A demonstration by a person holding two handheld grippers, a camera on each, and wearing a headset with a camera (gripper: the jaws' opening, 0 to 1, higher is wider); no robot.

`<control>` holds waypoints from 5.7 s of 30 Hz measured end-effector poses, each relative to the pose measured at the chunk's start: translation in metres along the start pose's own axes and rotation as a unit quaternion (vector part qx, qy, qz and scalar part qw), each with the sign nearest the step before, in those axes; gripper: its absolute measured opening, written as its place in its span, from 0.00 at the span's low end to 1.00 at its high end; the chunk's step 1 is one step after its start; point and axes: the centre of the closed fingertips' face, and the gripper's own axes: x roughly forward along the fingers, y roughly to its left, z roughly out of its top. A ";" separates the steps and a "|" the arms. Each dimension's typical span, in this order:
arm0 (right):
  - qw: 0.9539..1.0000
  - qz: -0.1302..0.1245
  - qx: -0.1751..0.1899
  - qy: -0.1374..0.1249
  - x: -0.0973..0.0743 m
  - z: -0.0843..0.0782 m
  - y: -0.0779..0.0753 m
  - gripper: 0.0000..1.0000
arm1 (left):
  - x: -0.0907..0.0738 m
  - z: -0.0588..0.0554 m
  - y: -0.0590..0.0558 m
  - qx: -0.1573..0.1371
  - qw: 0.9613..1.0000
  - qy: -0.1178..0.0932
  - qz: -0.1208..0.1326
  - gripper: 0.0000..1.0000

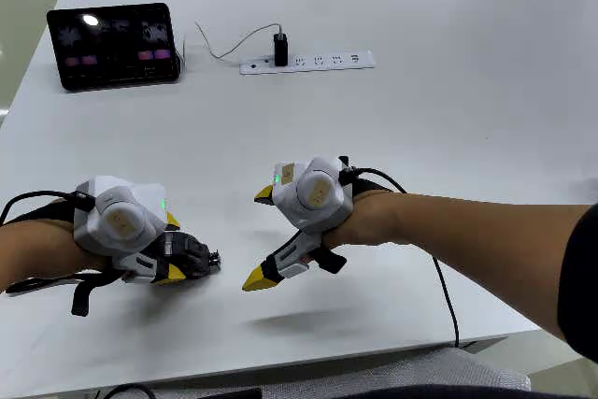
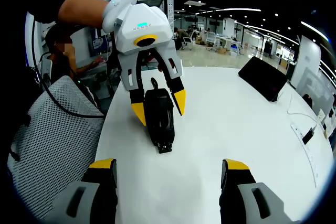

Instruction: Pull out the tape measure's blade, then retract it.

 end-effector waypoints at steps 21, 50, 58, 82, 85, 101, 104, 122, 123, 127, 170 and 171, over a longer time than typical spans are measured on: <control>1.000 0.009 -0.009 0.028 0.021 -0.007 0.000 0.69 | -0.003 -0.001 0.000 -0.014 1.000 -0.018 0.011 0.31; 0.999 0.028 -0.015 0.039 0.058 -0.005 0.003 0.38 | 0.003 -0.002 0.003 -0.019 0.999 -0.028 0.003 0.32; 0.998 0.029 -0.028 0.046 0.069 -0.006 0.003 0.26 | 0.003 -0.003 0.004 -0.020 0.999 -0.029 0.001 0.32; 0.995 0.037 -0.075 0.059 0.076 -0.006 0.005 0.12 | 0.007 -0.006 0.005 -0.019 0.999 -0.030 -0.002 0.32; 0.995 0.039 -0.070 0.056 0.075 -0.006 0.005 0.12 | 0.008 -0.007 0.005 -0.019 0.999 -0.030 -0.003 0.32; 0.996 0.041 -0.063 0.053 0.072 -0.007 0.005 0.10 | 0.005 -0.005 0.005 -0.032 0.999 -0.033 -0.004 0.32; 0.996 0.040 -0.065 0.055 0.071 -0.008 0.005 0.10 | 0.004 -0.004 0.005 -0.033 0.999 -0.034 -0.003 0.32; 0.996 0.042 -0.052 0.058 0.068 -0.011 0.003 0.10 | 0.006 -0.004 0.005 -0.033 0.999 -0.032 -0.003 0.32; 0.996 0.042 -0.051 0.059 0.068 -0.011 0.003 0.10 | 0.006 -0.004 0.005 -0.032 0.999 -0.032 -0.004 0.32; 0.996 0.043 -0.045 0.061 0.067 -0.013 0.003 0.10 | 0.007 -0.005 0.006 -0.031 0.999 -0.031 -0.004 0.32; 0.996 0.032 -0.041 0.079 0.047 -0.032 0.000 0.11 | 0.006 -0.001 0.003 -0.032 0.999 -0.029 0.000 0.32; 0.996 0.032 -0.042 0.078 0.046 -0.032 0.000 0.11 | 0.006 -0.001 0.003 -0.032 0.999 -0.029 0.000 0.32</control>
